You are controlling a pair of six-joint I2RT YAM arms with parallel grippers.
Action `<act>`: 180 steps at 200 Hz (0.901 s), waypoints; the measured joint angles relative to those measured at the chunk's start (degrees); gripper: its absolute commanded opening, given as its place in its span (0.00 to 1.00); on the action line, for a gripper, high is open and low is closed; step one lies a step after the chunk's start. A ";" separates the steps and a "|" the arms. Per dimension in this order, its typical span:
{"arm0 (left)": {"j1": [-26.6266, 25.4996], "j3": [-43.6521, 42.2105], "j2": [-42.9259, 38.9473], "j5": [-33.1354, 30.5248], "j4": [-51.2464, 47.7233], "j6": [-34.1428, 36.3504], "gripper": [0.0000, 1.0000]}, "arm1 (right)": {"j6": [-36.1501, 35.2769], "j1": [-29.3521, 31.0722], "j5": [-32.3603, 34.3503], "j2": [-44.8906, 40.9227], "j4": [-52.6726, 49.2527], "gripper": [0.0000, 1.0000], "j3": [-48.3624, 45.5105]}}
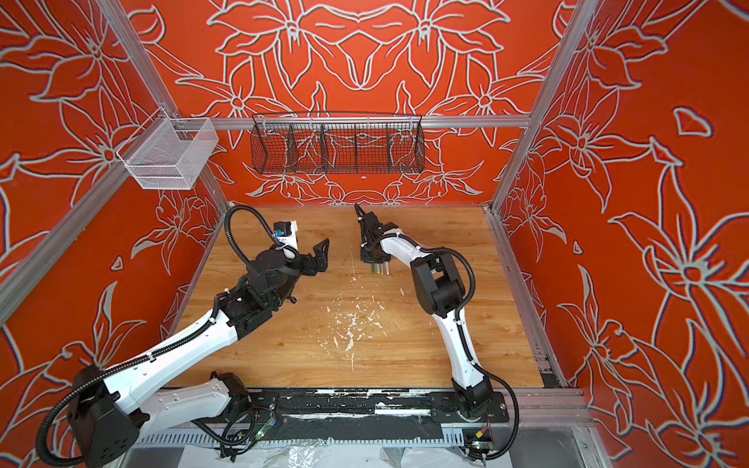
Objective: Insert the pens into the pen caps
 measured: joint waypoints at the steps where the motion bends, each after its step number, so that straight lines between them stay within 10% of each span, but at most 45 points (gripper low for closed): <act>1: 0.00 0.00 0.00 0.00 0.00 0.00 0.95 | 0.00 0.00 -0.02 -0.07 -0.02 0.22 -0.02; 96: -1.11 12.28 2.40 1.55 -10.23 9.20 0.97 | -6.21 0.09 -5.33 -46.10 9.77 0.41 -29.00; 106: -1.14 14.97 2.43 0.59 -12.37 8.72 0.97 | -7.06 0.09 -5.79 -50.45 10.47 0.52 -32.39; 116: -1.14 16.28 1.88 0.07 -14.10 8.13 0.97 | -8.70 0.09 -5.95 -54.53 11.30 0.97 -35.78; 180: -1.14 -8.63 -13.29 -3.13 -11.26 7.54 0.97 | -11.43 0.20 9.16 -73.42 17.70 0.97 -57.64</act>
